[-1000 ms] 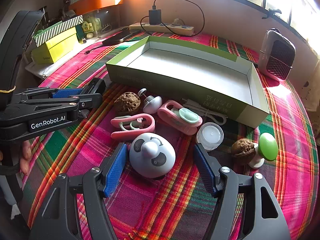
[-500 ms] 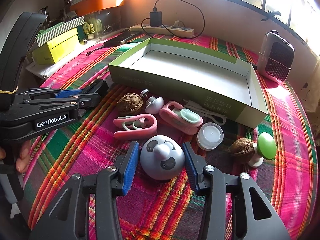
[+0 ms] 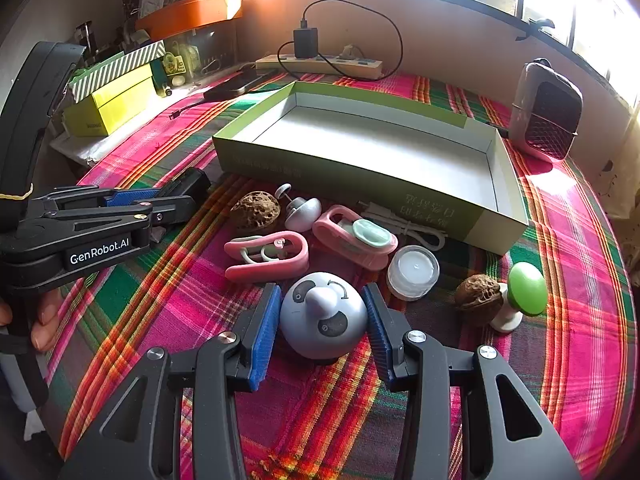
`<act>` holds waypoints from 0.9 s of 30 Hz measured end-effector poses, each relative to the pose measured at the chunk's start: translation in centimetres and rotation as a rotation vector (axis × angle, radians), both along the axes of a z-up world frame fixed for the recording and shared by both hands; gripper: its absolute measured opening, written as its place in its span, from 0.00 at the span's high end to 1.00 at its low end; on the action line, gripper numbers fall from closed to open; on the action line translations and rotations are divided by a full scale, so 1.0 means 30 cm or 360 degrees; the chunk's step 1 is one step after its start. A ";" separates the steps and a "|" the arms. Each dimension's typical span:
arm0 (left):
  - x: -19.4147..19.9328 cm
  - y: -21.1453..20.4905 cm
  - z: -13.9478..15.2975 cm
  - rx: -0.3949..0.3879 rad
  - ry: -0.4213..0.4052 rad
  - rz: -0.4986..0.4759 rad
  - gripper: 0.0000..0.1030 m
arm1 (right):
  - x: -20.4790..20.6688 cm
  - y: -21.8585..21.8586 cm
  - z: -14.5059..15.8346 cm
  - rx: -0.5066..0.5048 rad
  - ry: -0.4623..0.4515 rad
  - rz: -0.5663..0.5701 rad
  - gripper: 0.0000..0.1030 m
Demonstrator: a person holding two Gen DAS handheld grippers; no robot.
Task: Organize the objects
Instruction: 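Lift the flashlight with the left gripper while the right gripper grasps the white panda ball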
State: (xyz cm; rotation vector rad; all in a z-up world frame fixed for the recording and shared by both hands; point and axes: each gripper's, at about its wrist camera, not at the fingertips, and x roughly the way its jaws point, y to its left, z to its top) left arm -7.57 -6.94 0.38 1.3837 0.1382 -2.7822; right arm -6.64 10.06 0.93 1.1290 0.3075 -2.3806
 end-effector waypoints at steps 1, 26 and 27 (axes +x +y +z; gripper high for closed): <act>0.003 -0.002 0.003 0.0000 0.0004 -0.0003 0.76 | 0.000 0.001 0.002 -0.0004 -0.0002 0.0001 0.58; -0.106 0.066 0.181 0.0055 0.0141 -0.0177 0.76 | -0.186 0.064 0.215 -0.0082 0.0144 -0.0128 0.58; -0.123 0.072 0.181 0.0055 0.0141 -0.0185 0.76 | -0.208 0.069 0.217 -0.0083 0.0143 -0.0139 0.58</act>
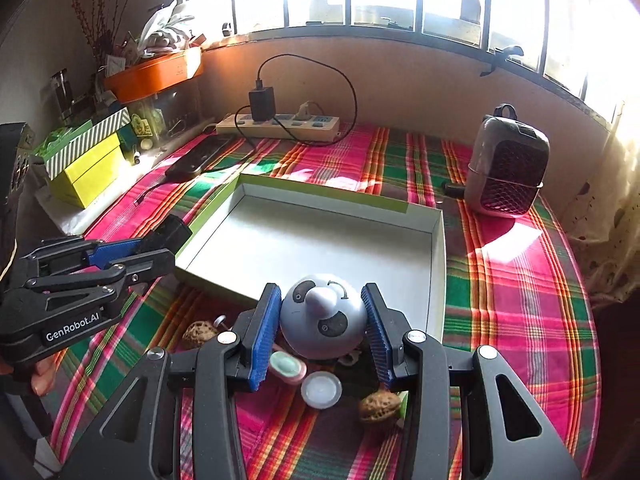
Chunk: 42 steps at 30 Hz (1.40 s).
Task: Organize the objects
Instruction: 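Lift the flashlight with the left gripper while the right gripper grasps the white panda ball, then lower flashlight and panda ball into the white tray and open both grippers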
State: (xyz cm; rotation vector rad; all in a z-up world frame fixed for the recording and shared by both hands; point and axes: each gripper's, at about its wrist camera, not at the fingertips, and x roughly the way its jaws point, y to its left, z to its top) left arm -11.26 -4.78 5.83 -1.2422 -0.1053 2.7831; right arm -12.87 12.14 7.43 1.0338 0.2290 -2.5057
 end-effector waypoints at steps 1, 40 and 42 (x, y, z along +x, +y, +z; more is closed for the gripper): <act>-0.019 0.005 -0.001 -0.0002 -0.0004 -0.0010 0.76 | -0.023 0.002 0.000 0.0002 -0.0001 -0.0011 0.58; -0.374 0.068 -0.161 -0.0099 -0.0179 -0.0046 0.76 | -0.450 -0.054 -0.201 0.0216 -0.0184 -0.0073 0.58; -0.375 0.073 -0.162 -0.0112 -0.0178 -0.0048 0.76 | -0.449 -0.059 -0.202 0.0226 -0.0183 -0.0071 0.58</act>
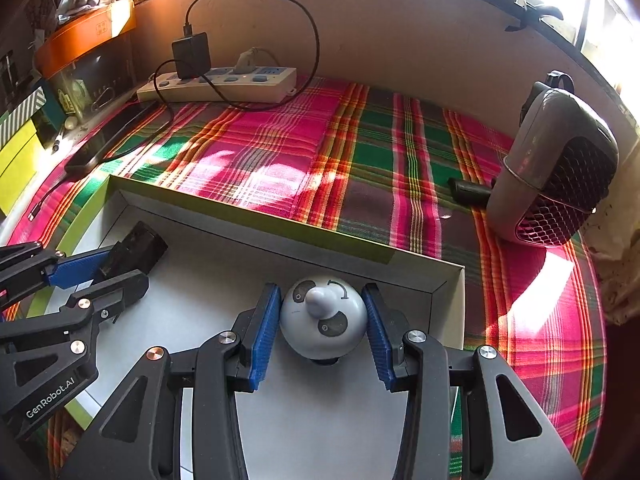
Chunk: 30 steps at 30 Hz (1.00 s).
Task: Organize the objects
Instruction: 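Lower flashlight and panda ball into the white tray and open both grippers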
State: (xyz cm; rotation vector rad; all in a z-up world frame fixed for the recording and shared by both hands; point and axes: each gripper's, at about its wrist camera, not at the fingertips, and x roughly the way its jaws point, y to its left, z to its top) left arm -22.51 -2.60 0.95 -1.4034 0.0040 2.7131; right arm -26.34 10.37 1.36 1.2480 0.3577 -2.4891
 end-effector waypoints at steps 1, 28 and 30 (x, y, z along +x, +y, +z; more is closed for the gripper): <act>0.000 0.001 0.000 -0.0001 0.0002 0.0001 0.76 | 0.000 0.001 0.000 0.0002 0.0000 -0.0001 0.58; 0.033 -0.018 0.033 0.0053 0.0032 0.0004 0.71 | 0.016 0.028 0.048 -0.0076 0.0006 -0.0073 0.52; 0.043 -0.019 0.043 0.0056 0.0043 0.0002 0.71 | 0.027 0.034 0.063 -0.0091 0.0016 -0.0076 0.52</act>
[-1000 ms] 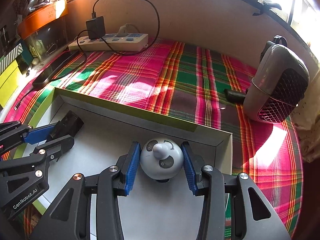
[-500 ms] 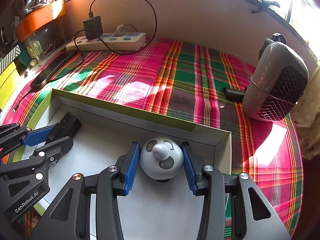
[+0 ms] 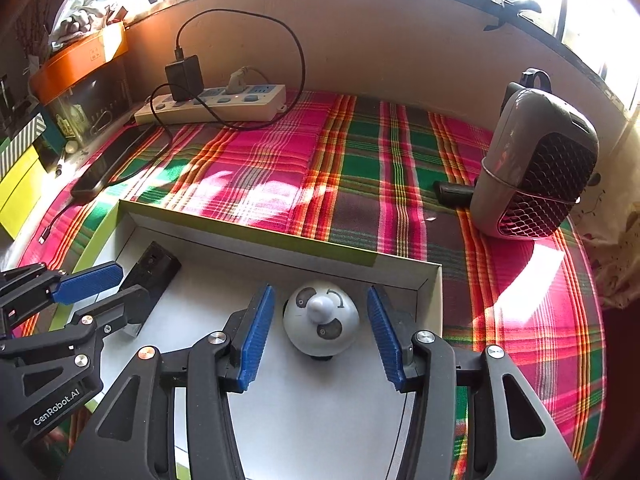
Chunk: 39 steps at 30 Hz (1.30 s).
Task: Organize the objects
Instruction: 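Lower flashlight and panda ball into the white tray and open both grippers, then withdraw both grippers from the tray toward the pink clip and green mushroom toy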
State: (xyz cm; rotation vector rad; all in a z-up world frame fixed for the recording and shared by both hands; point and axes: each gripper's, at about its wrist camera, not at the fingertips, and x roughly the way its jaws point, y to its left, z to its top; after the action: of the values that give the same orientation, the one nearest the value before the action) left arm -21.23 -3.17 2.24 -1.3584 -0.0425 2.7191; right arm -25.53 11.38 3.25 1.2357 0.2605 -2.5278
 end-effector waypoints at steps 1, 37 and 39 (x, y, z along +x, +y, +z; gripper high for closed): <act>0.006 -0.002 0.006 0.0003 0.0008 0.0006 0.71 | 0.007 0.001 0.007 -0.0001 0.0008 -0.0002 0.52; 0.456 -0.019 0.045 0.0188 0.0140 -0.0085 0.70 | 0.485 0.336 0.064 -0.0224 0.0178 -0.0294 0.51; 0.472 -0.008 0.041 0.0193 0.0133 -0.0124 0.70 | 0.494 0.340 0.061 -0.0245 0.0181 -0.0294 0.51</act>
State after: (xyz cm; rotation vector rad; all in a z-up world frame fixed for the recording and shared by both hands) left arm -7.07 -3.43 3.46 -1.1879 -0.1429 2.6581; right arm -10.73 21.58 5.08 1.1049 -0.0250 -2.7199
